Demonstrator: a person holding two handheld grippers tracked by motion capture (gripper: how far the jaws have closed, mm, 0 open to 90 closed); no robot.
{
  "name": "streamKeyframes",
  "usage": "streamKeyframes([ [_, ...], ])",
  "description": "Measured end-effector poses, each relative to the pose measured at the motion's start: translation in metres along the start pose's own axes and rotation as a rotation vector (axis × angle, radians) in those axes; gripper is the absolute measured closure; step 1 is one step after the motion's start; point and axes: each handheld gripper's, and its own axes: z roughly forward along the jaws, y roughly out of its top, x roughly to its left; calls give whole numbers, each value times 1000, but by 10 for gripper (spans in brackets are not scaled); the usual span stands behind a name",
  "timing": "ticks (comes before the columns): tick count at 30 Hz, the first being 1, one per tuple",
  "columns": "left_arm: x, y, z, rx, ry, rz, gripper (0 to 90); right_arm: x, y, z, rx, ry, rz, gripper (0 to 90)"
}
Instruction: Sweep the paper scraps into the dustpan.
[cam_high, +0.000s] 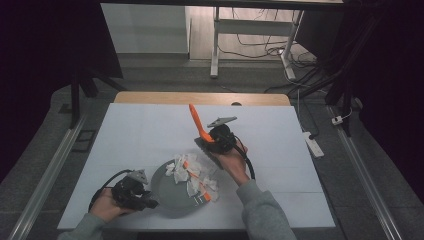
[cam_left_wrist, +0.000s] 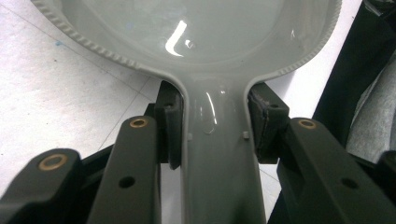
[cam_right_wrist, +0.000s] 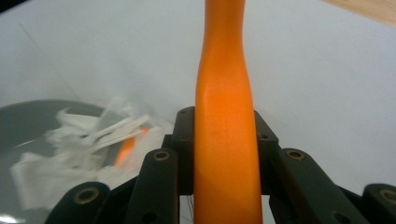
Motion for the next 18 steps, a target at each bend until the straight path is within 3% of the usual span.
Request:
streamKeyframes([
  [7, 0, 0, 0, 0, 3, -1, 618, 2, 10, 28, 88, 10, -66, 707],
  [14, 1, 0, 0, -3, 11, -8, 619, 17, 6, 35, 157, 43, -83, 707],
  [18, 1, 1, 0, -3, 13, -12, 619, 28, 5, 34, 174, 87, -99, 708],
])
